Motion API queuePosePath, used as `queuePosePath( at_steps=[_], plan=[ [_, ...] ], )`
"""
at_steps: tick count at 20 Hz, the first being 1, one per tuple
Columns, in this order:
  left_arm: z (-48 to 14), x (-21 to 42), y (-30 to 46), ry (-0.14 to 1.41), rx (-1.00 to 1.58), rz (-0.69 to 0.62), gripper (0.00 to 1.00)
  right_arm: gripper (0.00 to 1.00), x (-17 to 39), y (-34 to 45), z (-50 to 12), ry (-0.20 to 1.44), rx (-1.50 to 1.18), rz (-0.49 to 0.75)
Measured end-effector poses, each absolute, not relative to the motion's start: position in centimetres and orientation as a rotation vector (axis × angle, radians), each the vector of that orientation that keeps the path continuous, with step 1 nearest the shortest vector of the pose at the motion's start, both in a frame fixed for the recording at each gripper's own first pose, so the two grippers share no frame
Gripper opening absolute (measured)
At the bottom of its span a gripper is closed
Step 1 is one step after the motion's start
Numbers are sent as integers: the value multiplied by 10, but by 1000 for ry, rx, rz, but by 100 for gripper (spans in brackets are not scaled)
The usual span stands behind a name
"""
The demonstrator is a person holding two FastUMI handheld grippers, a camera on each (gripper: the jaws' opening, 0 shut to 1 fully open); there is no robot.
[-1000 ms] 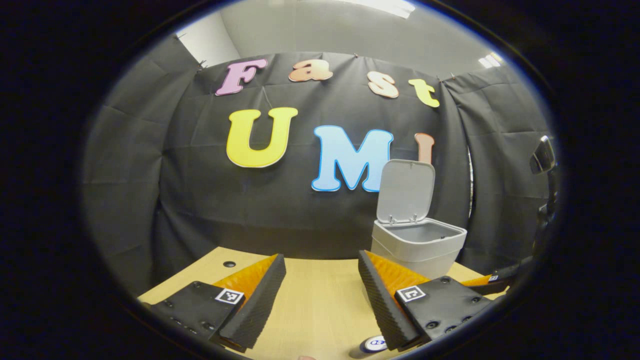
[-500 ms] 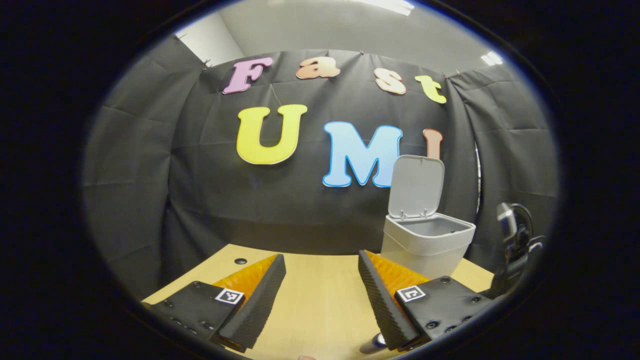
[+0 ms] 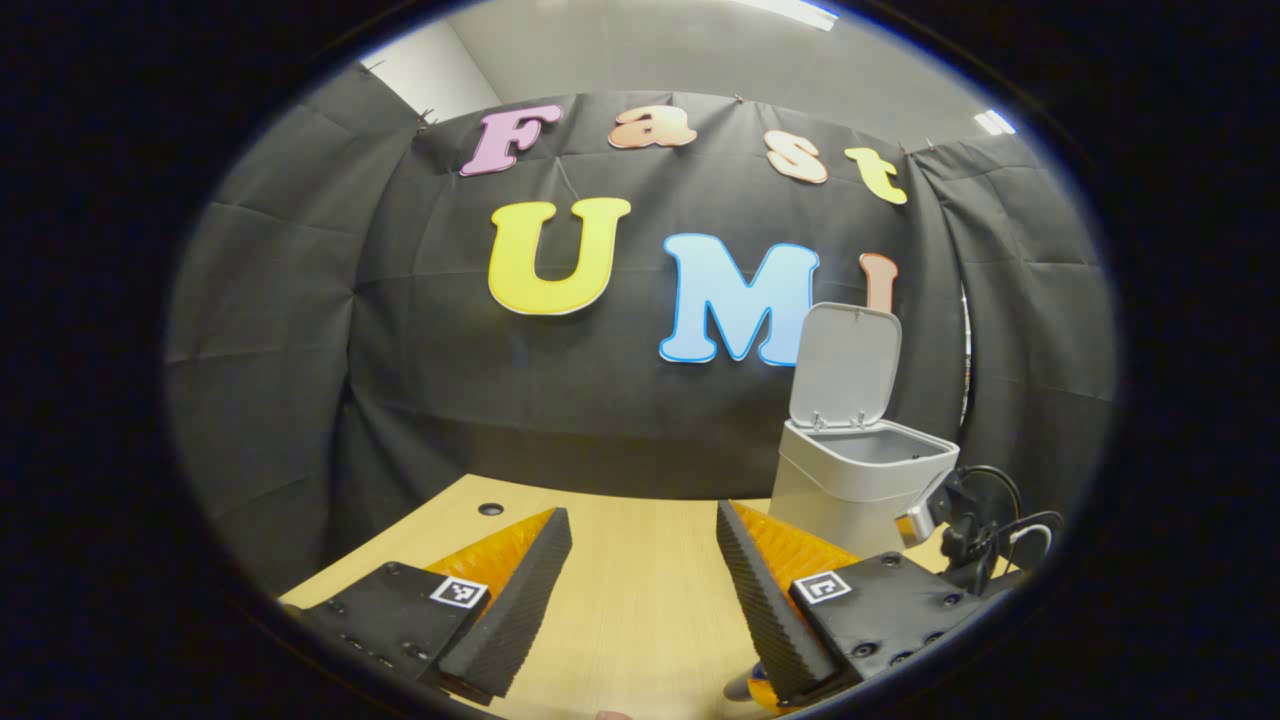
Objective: Press the lid of the desktop garbage bin to open it, pick up the crumpled paper on the desktop and throw it into the bin, then pick up the pop can on the desktop and drop it into the bin, and finally close the garbage bin lid.
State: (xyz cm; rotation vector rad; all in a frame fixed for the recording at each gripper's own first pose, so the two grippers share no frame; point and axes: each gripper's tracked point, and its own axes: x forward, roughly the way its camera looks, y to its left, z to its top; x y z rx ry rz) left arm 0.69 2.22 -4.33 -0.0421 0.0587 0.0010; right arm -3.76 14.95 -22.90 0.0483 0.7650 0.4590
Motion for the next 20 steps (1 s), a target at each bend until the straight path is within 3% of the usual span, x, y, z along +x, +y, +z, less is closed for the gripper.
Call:
queuePosePath(
  at_steps=[8,10,20],
  plan=[
    [-49,4,20,70,-53,8,96,95,-32,147,-243,772,-2,440],
    [-49,3,18,72,-50,7,95,86,-30,143,-243,771,-1,428],
    [-52,4,9,82,-46,-7,96,83,-31,114,-217,689,113,379]
  ],
)
